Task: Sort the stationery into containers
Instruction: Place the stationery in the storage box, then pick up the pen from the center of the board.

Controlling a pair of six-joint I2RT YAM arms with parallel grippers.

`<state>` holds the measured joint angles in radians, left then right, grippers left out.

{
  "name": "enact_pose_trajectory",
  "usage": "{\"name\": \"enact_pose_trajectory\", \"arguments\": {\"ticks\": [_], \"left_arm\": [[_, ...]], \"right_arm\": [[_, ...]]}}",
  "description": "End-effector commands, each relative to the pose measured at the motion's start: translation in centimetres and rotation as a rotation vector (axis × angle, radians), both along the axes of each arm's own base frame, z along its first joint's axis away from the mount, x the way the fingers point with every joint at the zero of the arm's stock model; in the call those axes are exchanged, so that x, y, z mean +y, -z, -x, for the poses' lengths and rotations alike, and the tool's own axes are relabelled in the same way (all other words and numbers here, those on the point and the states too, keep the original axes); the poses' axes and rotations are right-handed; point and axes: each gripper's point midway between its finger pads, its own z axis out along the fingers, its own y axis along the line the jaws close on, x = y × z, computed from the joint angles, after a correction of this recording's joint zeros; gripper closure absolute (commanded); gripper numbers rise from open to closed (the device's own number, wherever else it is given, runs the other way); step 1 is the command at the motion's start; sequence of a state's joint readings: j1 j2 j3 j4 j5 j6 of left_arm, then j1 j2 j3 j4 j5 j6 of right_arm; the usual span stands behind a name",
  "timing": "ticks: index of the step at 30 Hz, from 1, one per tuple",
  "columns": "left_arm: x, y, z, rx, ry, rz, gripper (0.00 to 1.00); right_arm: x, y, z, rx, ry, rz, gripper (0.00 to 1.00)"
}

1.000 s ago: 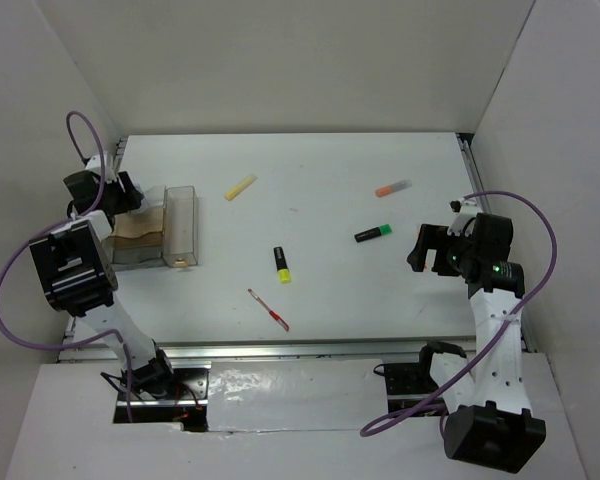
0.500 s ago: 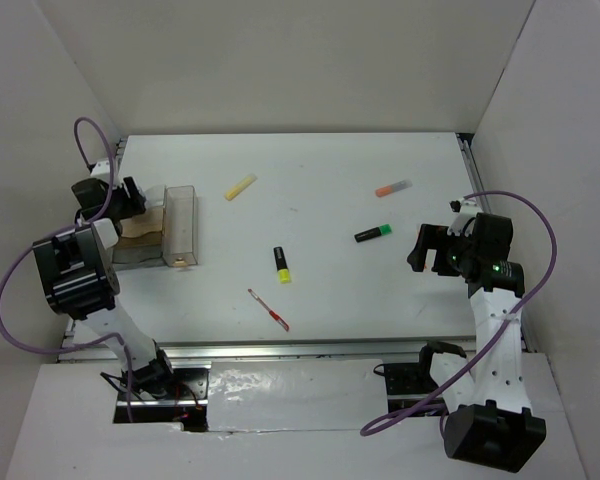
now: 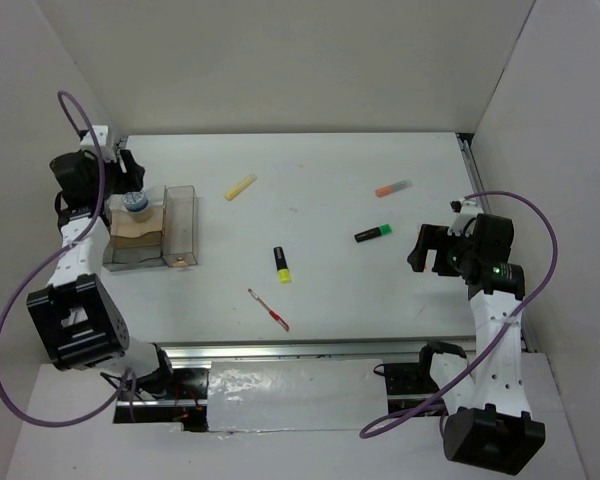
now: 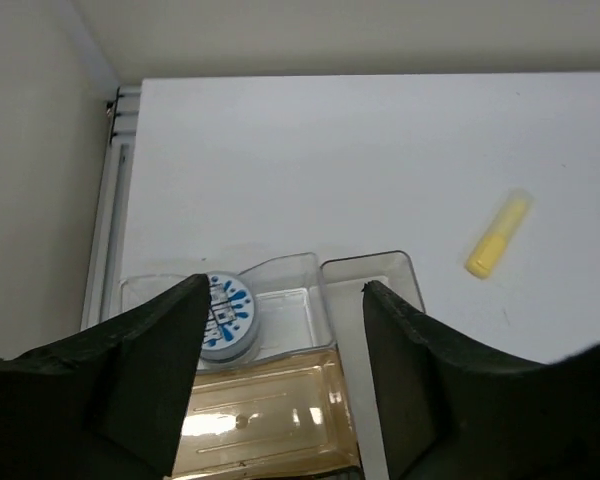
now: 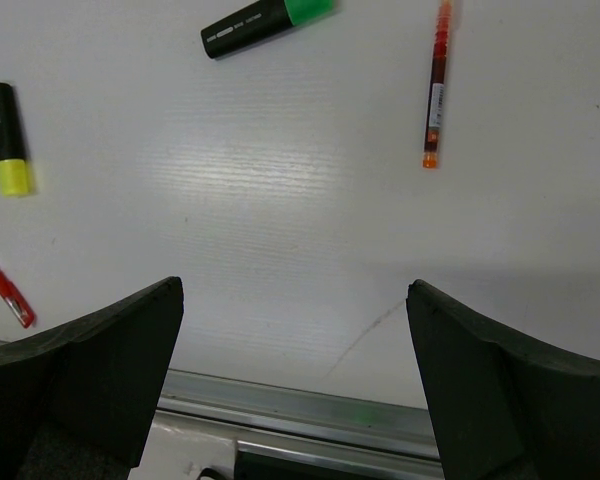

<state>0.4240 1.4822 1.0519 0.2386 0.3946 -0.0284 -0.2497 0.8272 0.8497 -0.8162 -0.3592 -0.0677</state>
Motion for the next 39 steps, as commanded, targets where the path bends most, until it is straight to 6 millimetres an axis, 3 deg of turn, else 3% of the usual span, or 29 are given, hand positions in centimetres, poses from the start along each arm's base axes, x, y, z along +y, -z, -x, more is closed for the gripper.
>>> {"name": "enact_pose_trajectory", "arguments": {"ticks": [1, 2, 3, 5, 6, 7, 9, 10, 12, 14, 17, 21, 22, 24, 25, 28, 29, 33, 39], "left_arm": [[-6.7, -3.1, 1.6, 0.033, 0.211, -0.054, 0.27], [-7.8, -4.3, 2.5, 0.003, 0.211, -0.088, 0.3], [-10.3, -3.9, 3.3, 0.02, 0.269, -0.102, 0.31], [-13.3, -3.3, 5.4, 0.035, 0.347, -0.134, 0.31], [-16.1, -2.7, 6.2, 0.042, 0.444, -0.177, 0.31], [-17.6, -0.9, 7.7, 0.104, 0.513, -0.191, 0.3], [-22.5, 0.2, 10.6, 0.087, 0.805, -0.302, 0.25], [-23.6, 1.8, 12.6, 0.143, 0.911, -0.306, 0.24], [-26.8, 2.7, 14.7, 0.093, 1.128, -0.403, 0.23], [-28.6, 4.4, 15.5, 0.118, 1.257, -0.506, 0.24], [-30.4, 6.7, 15.8, 0.142, 1.434, -0.662, 0.25], [-31.4, 8.9, 14.5, 0.138, 1.605, -0.882, 0.28], [-31.7, 10.3, 14.1, 0.159, 1.646, -0.904, 0.28], [-32.6, 10.3, 12.9, 0.105, 1.703, -0.989, 0.27], [-32.8, 11.8, 12.6, 0.139, 1.741, -0.995, 0.26], [-34.8, 13.0, 11.9, 0.1, 1.877, -1.066, 0.23], [-35.4, 12.6, 11.2, 0.079, 1.888, -1.089, 0.23], [-36.9, 15.9, 12.0, 0.122, 2.021, -1.127, 0.26], [-38.4, 18.7, 13.6, 0.141, 2.156, -1.171, 0.33]], "right_arm": [[-0.2, -1.1, -0.7, -0.061, 0.003, 0.01, 0.01], [-0.2, -1.2, -0.7, -0.062, 0.004, 0.01, 0.01], [-0.2, -1.1, -0.7, -0.06, 0.004, 0.011, 0.01], [-0.3, -1.2, -0.7, -0.063, 0.007, 0.012, 0.01], [-0.3, -1.2, -0.7, -0.063, 0.007, 0.012, 0.01], [-0.2, -1.2, -0.7, -0.063, 0.005, 0.011, 0.01], [-0.2, -1.2, -0.7, -0.066, 0.005, 0.012, 0.01], [-0.2, -1.2, -0.6, -0.065, 0.004, 0.012, 0.01], [-0.2, -1.2, -0.6, -0.066, 0.001, 0.012, 0.01], [-0.2, -1.2, -0.7, -0.064, 0.0, 0.012, 0.01], [-0.3, -1.1, -0.7, -0.063, 0.004, 0.017, 0.01], [-0.5, -1.0, -0.6, -0.056, 0.015, 0.019, 0.01], [-0.5, -1.0, -0.7, -0.057, 0.018, 0.021, 0.01], [-0.7, -1.0, -0.8, -0.055, 0.022, 0.025, 0.01], [-0.6, -0.9, -0.7, -0.05, 0.021, 0.024, 0.01], [-0.8, -0.8, -0.8, -0.045, 0.033, 0.026, 0.01], [-0.8, -0.8, -0.8, -0.043, 0.032, 0.028, 0.01], [-1.2, -0.7, -0.9, -0.037, 0.049, 0.033, 0.01], [-1.4, -0.8, -0.9, -0.041, 0.061, 0.039, 0.01]]}}
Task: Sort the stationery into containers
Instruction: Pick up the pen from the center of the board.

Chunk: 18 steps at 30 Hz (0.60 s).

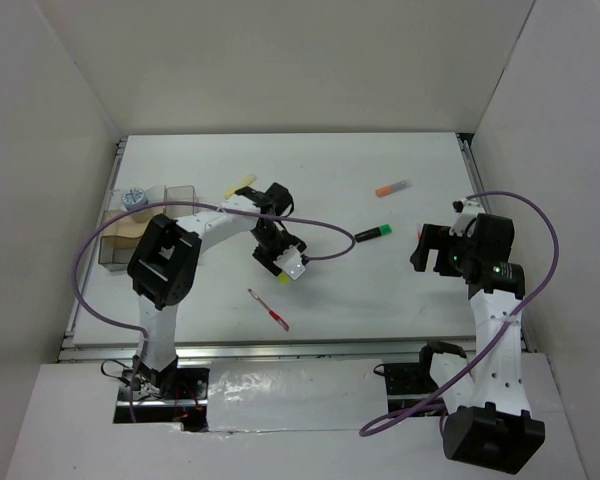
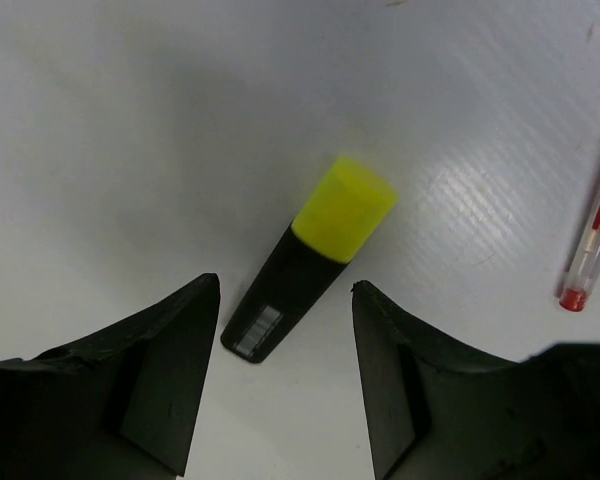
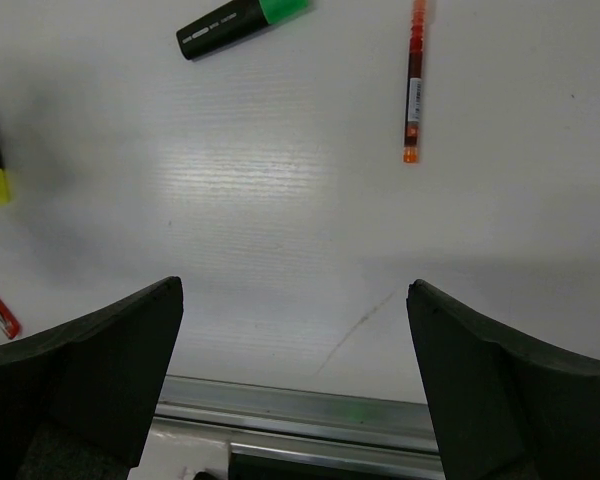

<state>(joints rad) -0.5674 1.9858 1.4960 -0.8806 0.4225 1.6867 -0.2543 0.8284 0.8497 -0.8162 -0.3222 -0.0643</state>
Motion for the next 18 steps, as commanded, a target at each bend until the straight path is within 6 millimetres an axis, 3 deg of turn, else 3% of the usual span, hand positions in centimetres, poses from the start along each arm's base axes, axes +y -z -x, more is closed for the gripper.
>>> {"name": "enact_pose_trajectory", "arguments": {"ticks": [1, 10, 14, 18], "left_arm": [[-0.2, 1.0, 1.4, 0.024, 0.118, -0.042, 0.33], [0.4, 3.9, 1.7, 0.056, 0.146, -0.132, 0.43], [1.4, 4.6, 1.9, 0.074, 0.089, -0.159, 0.59], [1.4, 2.6, 1.6, 0.078, -0.048, -0.115, 0.75]], "right_arm": [[-0.7, -1.1, -0.9, -0.054, 0.027, 0.019, 0.01], [0.2, -3.6, 0.0, -0.163, -0.009, 0.029, 0.0], [0.3, -4.0, 0.1, -0.175, -0.016, 0.03, 0.01], [0.3, -4.1, 0.1, -0.181, -0.022, 0.032, 0.01]]}}
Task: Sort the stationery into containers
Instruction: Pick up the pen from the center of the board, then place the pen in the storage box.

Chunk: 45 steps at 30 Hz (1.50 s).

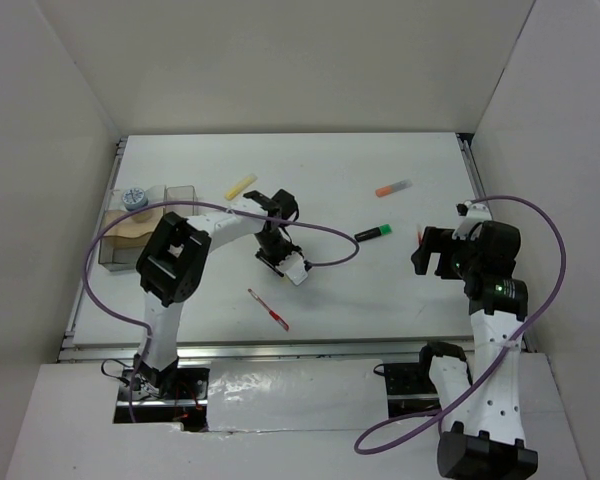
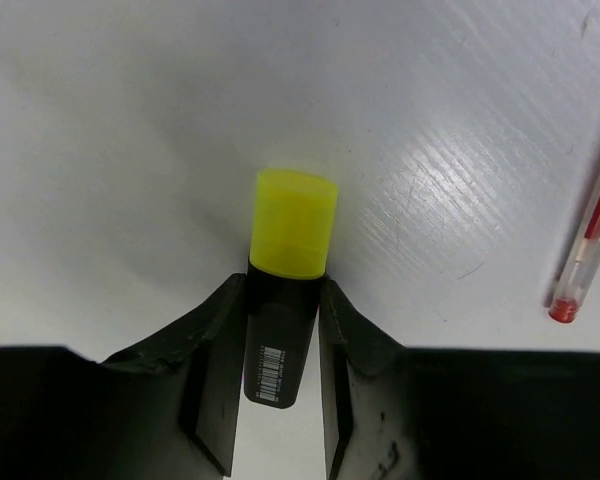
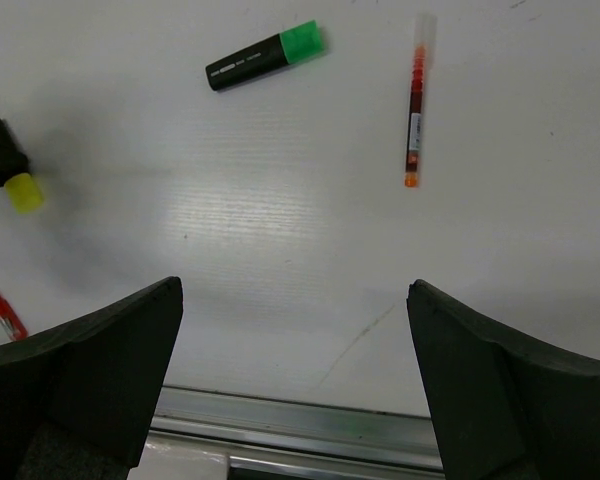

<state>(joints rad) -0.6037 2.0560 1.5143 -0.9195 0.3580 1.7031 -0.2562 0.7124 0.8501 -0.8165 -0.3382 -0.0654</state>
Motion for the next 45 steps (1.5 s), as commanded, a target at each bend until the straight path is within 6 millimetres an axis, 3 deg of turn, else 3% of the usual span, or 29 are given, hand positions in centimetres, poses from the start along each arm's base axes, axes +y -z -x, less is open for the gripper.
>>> {"name": "enact_pose_trajectory", "arguments": {"ticks": [1, 3, 4, 5, 7, 8, 9, 11, 13, 14, 17, 18, 20, 21, 26, 30, 37, 43, 45], "left_arm": [[1.2, -0.7, 0.6, 0.07, -0.177, 0.009, 0.82], [0.5, -3.7, -0.4, 0.079, -0.287, 0.088, 0.85], [1.2, -5.0, -1.0, 0.119, -0.406, 0.116, 0.87], [0.5, -7.6, -1.5, 0.155, -0.455, 0.194, 0.89], [1.8, -11.5, -2.5, 0.203, -0.589, 0.281, 0.92], [2.2, -14.5, -2.4, 0.222, -0.617, 0.349, 0.92], [2.9, -16.0, -2.6, 0.228, -0.654, 0.38, 0.93], [6.1, -19.0, -3.3, 0.204, -0.734, 0.427, 0.94], [9.7, -19.9, -3.9, 0.165, -0.776, 0.421, 0.97], [11.2, -20.1, -3.3, 0.18, -0.789, 0.393, 0.98], [16.8, -19.5, -4.8, 0.125, -0.859, 0.342, 0.99], [20.3, -19.2, -5.3, 0.112, -0.931, 0.323, 0.99], [23.4, -18.5, -6.3, 0.066, -0.938, 0.311, 0.99], [26.2, -17.9, -6.3, 0.038, -0.964, 0.288, 1.0], [32.5, -14.9, -6.8, -0.005, -0.971, 0.189, 1.0], [35.0, -12.4, -7.5, -0.013, -0.964, 0.126, 1.0], [36.6, -9.8, -8.6, -0.039, -0.968, 0.091, 0.97], [37.8, -7.6, -8.9, -0.039, -0.963, 0.05, 0.89], [38.0, -7.1, -8.9, -0.027, -0.968, 0.038, 0.82]], "right_arm": [[0.0, -1.8, -0.7, -0.067, -0.018, 0.01, 0.01], [0.1, -2.1, -0.8, -0.073, -0.022, 0.011, 0.01], [0.2, -2.1, -0.7, -0.07, -0.026, 0.009, 0.01], [0.3, -2.2, -0.7, -0.074, -0.035, 0.009, 0.01], [0.5, -2.3, -0.7, -0.078, -0.06, 0.011, 0.01], [0.6, -2.6, -0.9, -0.092, -0.083, 0.021, 0.01], [0.6, -2.6, -1.1, -0.095, -0.088, 0.024, 0.01], [0.6, -2.8, -1.7, -0.091, -0.102, 0.023, 0.01], [0.7, -3.1, -2.2, -0.089, -0.117, 0.02, 0.02], [0.8, -3.2, -2.6, -0.086, -0.124, 0.011, 0.02], [1.0, -2.9, -3.4, -0.087, -0.136, 0.004, 0.02], [1.3, -3.0, -3.7, -0.094, -0.145, 0.006, 0.02], [1.4, -2.3, -4.0, -0.084, -0.148, 0.004, 0.02], [1.5, -1.7, -3.9, -0.072, -0.15, 0.0, 0.02], [2.1, -0.5, -3.9, -0.045, -0.164, -0.005, 0.02], [2.2, -0.2, -4.1, -0.033, -0.164, -0.005, 0.02], [2.3, 0.0, -4.4, -0.017, -0.164, -0.002, 0.02], [2.6, 0.4, -4.6, 0.005, -0.172, 0.014, 0.02], [2.8, 0.6, -4.7, 0.012, -0.184, 0.024, 0.02]]}}
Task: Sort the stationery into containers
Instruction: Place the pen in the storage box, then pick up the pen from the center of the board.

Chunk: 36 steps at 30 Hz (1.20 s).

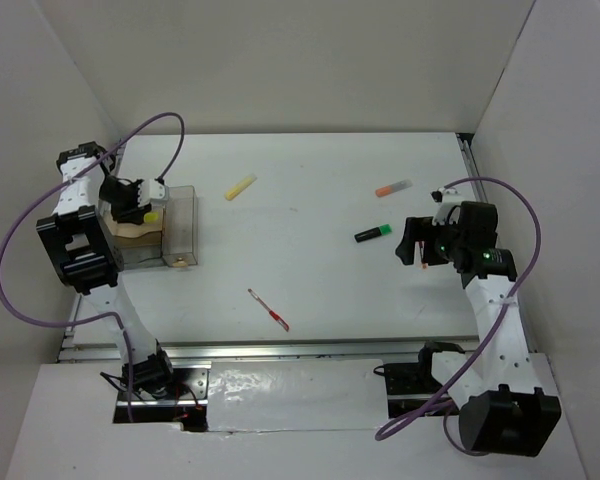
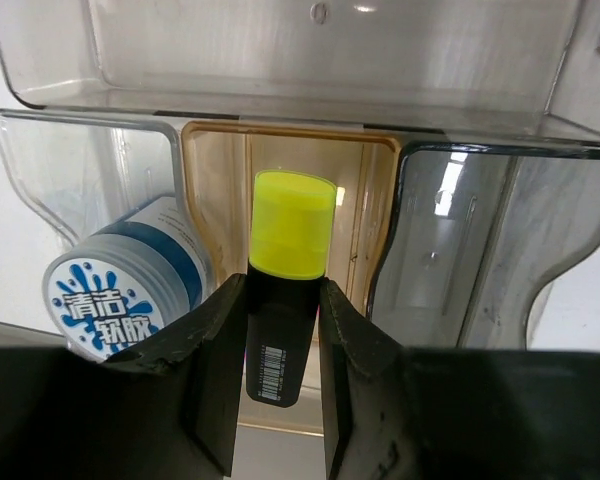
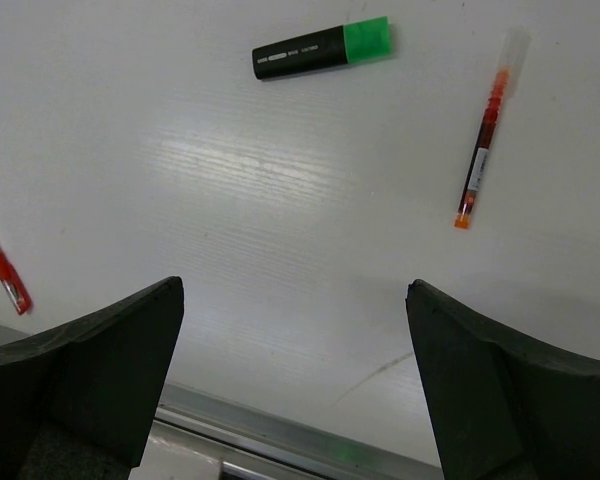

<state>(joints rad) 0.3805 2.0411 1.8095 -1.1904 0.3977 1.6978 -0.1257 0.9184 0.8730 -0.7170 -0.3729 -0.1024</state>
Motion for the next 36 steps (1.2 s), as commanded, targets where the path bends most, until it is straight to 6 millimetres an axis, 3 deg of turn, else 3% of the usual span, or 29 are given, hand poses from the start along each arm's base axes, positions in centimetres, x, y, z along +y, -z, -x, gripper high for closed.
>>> {"name": "enact_pose_trajectory", "arguments": {"ticks": [1, 9, 10, 12, 13, 15, 16, 17, 19, 23, 24, 28, 32, 33, 36], "left_arm": [[0.6, 1.1, -0.2, 0.008, 0.016, -0.006, 0.76], [0.6, 1.3, 0.7, 0.015, 0.022, -0.02, 0.57], [0.6, 1.3, 0.9, 0.018, 0.022, -0.02, 0.52], [0.5, 0.9, 0.8, 0.006, 0.011, -0.018, 0.48], [0.5, 0.7, 0.8, 0.002, 0.007, -0.016, 0.43], [0.3, 0.2, 0.6, -0.014, -0.002, -0.009, 0.37], [0.4, -0.2, 0.4, -0.027, -0.008, -0.009, 0.36], [0.3, -0.8, 0.2, -0.043, -0.016, -0.003, 0.36], [0.0, -1.9, -0.1, -0.069, -0.032, 0.031, 0.34], [-0.7, -4.7, -0.9, -0.131, -0.052, 0.083, 0.34], [-0.9, -5.3, -1.0, -0.141, -0.066, 0.103, 0.34], [-3.2, -10.5, -2.0, -0.256, -0.081, 0.224, 0.33], [-5.4, -14.3, -1.8, -0.339, -0.093, 0.308, 0.3], [-6.1, -14.2, -1.5, -0.33, -0.09, 0.329, 0.3], [-8.1, -15.2, -0.3, -0.35, -0.076, 0.332, 0.3]], "right_arm": [[-0.1, -1.3, -1.4, -0.062, -0.011, 0.04, 0.02], [0.9, -0.4, -2.7, -0.027, -0.15, 0.122, 0.12], [0.8, -1.2, -3.3, -0.047, -0.181, 0.146, 0.12], [1.2, -0.4, -3.8, 0.012, -0.232, 0.141, 0.14], [1.2, -1.4, -4.6, -0.012, -0.269, 0.164, 0.15], [1.5, -0.2, -4.9, 0.059, -0.328, 0.165, 0.15], [1.4, -1.1, -5.8, 0.034, -0.371, 0.201, 0.15], [1.5, 0.1, -6.3, 0.078, -0.402, 0.211, 0.16], [1.1, -0.1, -7.2, 0.091, -0.456, 0.271, 0.18], [0.5, 2.1, -8.5, 0.161, -0.564, 0.341, 0.24], [1.4, 2.4, -8.6, 0.154, -0.631, 0.372, 0.24], [1.7, 4.3, -9.5, 0.192, -0.741, 0.462, 0.32], [2.6, 6.1, -10.7, 0.229, -0.827, 0.499, 0.33], [3.0, 5.7, -11.4, 0.216, -0.85, 0.516, 0.33], [3.6, 7.8, -12.7, 0.286, -0.903, 0.521, 0.35]]}}
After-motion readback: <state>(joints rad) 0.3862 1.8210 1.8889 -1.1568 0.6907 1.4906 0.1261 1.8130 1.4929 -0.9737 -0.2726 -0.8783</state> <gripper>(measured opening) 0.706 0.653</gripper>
